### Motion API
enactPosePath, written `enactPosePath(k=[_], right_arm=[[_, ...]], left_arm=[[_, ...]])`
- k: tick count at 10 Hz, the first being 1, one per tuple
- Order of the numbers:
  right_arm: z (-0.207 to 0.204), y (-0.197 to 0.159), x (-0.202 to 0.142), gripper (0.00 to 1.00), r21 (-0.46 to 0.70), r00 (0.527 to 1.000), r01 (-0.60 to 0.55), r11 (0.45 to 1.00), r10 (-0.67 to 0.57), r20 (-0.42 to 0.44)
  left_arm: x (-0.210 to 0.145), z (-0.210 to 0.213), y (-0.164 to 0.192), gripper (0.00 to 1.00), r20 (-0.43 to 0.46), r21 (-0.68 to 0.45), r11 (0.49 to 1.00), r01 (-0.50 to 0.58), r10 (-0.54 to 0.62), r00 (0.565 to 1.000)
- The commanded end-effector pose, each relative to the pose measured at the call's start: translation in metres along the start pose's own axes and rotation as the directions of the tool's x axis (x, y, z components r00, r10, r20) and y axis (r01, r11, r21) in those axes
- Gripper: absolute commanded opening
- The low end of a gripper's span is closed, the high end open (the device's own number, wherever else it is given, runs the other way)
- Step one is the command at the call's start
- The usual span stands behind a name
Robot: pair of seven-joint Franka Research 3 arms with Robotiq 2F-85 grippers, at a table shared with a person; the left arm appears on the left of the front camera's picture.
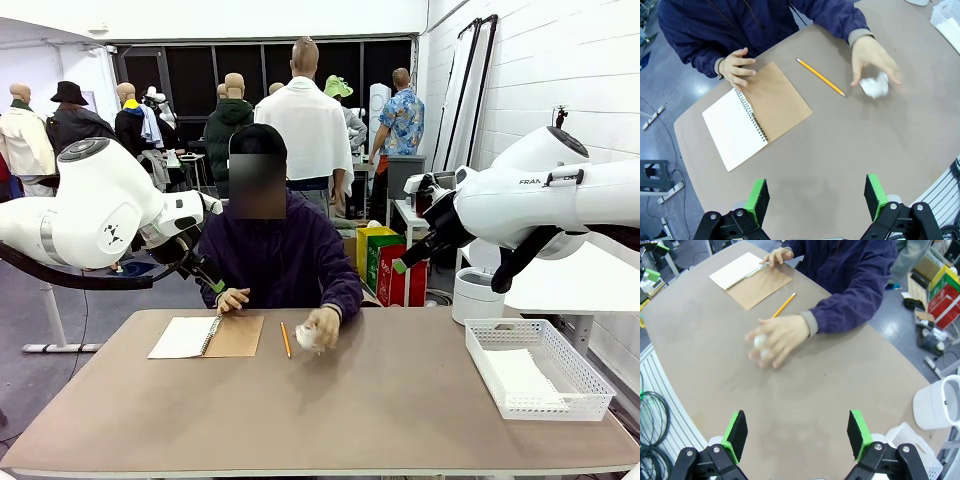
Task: Sort the paper based on its condition.
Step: If a person hands you a paper, place it in the Organizing basket , and if it's crumpled, put it in the Trash can.
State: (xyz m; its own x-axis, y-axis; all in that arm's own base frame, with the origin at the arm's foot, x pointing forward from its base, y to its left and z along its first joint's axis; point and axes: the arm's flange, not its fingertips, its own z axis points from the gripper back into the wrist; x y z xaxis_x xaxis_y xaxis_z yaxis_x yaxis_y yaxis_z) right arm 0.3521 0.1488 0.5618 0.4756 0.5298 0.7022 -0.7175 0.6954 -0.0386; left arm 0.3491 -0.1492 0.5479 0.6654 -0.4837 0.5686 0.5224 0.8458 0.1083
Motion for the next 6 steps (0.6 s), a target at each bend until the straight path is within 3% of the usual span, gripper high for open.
enactPosePath(k=[1, 6], right_arm=[[-0.0001, 0.0005, 0.0, 1.0, -0.005, 1.0, -0.002, 1.0, 0.002, -0.001], [-0.0001, 0.0005, 0.0, 1.0, -0.005, 1.0, -0.002, 1.0, 0.002, -0.001]], left_arm=[[0.0003, -0.0001, 0.0009, 1.0, 0.0, -0.002, 1.0, -0.001, 0.001, 1.0], [0.0003, -0.0001, 0.0009, 1.0, 0.0, -0.002, 1.0, -0.001, 0.001, 1.0]])
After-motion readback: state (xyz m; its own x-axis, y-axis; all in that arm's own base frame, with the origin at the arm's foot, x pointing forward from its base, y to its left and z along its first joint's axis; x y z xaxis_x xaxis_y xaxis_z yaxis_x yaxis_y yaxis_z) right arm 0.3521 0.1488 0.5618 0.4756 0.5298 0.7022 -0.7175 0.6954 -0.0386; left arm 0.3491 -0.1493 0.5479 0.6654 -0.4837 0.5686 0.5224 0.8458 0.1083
